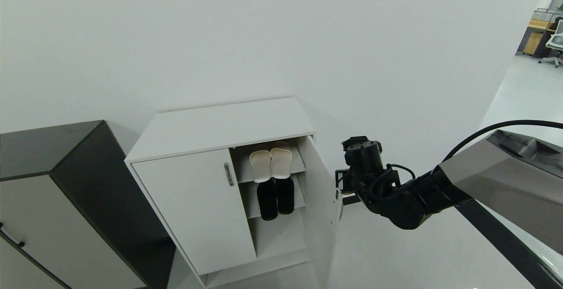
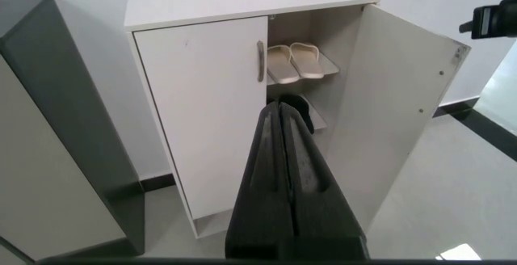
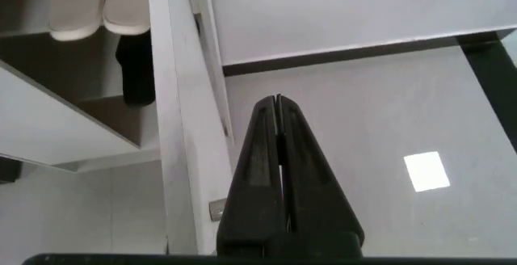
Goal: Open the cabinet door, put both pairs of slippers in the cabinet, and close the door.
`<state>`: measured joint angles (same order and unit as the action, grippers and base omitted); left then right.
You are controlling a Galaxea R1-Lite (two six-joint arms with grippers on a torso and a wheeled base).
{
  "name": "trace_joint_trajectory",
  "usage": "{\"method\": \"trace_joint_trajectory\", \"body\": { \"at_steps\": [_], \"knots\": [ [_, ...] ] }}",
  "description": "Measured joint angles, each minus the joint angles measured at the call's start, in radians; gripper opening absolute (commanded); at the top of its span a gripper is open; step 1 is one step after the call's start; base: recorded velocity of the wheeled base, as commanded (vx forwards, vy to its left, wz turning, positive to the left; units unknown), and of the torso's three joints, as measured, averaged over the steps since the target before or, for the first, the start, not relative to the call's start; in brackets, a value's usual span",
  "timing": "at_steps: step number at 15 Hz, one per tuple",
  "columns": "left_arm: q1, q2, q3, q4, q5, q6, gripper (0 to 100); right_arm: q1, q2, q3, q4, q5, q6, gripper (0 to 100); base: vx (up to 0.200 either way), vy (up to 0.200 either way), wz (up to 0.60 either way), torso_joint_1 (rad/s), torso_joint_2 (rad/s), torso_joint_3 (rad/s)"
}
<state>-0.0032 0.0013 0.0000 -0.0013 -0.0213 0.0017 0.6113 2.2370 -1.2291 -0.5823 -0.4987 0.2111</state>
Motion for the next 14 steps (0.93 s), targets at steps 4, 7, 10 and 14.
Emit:
{"method": "trace_joint_trajectory", "body": {
  "at_steps": [4,7,10,14],
  "knots": [
    [0.000,0.000,0.000,0.000,-0.001,0.001,0,0.062,0.014,0.002,0.002,-0.001,-0.001,0,0.000,0.000,0.00,0.000,0.00,0.000],
    [0.000,0.000,0.000,0.000,-0.001,0.001,0,0.122,0.018,-0.001,0.001,-0.002,-0.002,0,0.000,0.000,0.00,0.000,0.00,0.000],
    [0.000,0.000,0.000,0.000,-0.002,0.000,0,0.154,0.005,0.000,-0.005,0.015,-0.001,0,0.000,0.000,0.00,0.000,0.00,0.000],
    [0.000,0.000,0.000,0.000,-0.002,0.001,0,0.184,-0.049,0.090,-0.131,0.155,-0.010,0,0.000,0.000,0.00,0.000,0.00,0.000]
  ]
}}
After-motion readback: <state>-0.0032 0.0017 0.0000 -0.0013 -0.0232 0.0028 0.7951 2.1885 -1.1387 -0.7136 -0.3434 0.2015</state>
